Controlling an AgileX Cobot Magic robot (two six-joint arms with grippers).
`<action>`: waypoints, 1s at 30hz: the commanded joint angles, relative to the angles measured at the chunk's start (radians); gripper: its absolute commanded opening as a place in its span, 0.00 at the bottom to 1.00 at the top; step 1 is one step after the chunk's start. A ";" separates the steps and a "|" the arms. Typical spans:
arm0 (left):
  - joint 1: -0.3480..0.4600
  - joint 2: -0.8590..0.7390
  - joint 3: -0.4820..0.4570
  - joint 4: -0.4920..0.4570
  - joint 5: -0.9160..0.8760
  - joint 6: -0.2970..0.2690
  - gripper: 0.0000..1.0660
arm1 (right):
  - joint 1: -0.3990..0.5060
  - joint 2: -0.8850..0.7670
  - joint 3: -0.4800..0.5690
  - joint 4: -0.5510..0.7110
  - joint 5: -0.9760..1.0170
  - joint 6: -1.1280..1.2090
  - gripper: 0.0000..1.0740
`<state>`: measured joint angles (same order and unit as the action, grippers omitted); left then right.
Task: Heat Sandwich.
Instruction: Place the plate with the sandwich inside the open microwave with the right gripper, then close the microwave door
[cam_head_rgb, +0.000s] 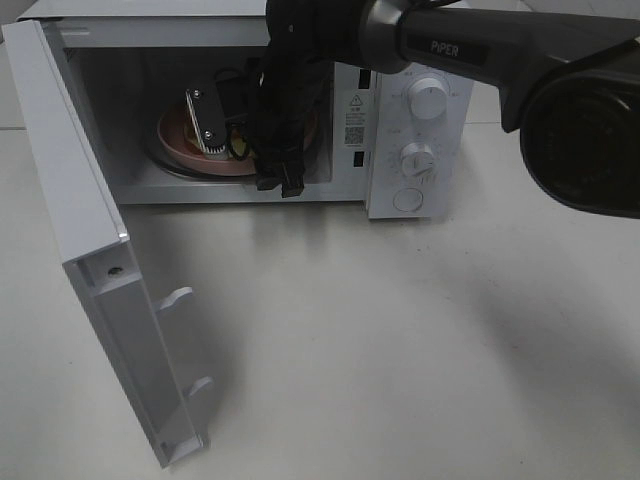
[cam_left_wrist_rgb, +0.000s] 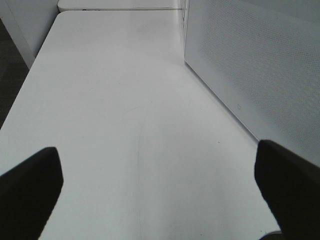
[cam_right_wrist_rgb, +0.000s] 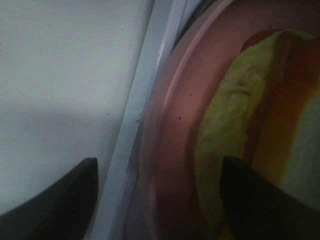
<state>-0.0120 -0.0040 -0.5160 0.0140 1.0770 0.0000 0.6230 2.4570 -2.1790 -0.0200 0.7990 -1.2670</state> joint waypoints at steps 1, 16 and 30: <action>0.002 -0.019 0.000 0.002 -0.010 0.000 0.94 | -0.003 -0.021 0.020 0.012 0.001 0.047 0.68; 0.002 -0.019 0.000 0.002 -0.010 0.000 0.94 | -0.005 -0.117 0.181 -0.003 -0.100 0.150 0.68; 0.002 -0.019 0.000 0.002 -0.010 0.000 0.94 | -0.005 -0.265 0.420 -0.003 -0.234 0.169 0.68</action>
<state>-0.0120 -0.0040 -0.5160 0.0140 1.0770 0.0000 0.6230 2.2180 -1.7870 -0.0240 0.5900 -1.1100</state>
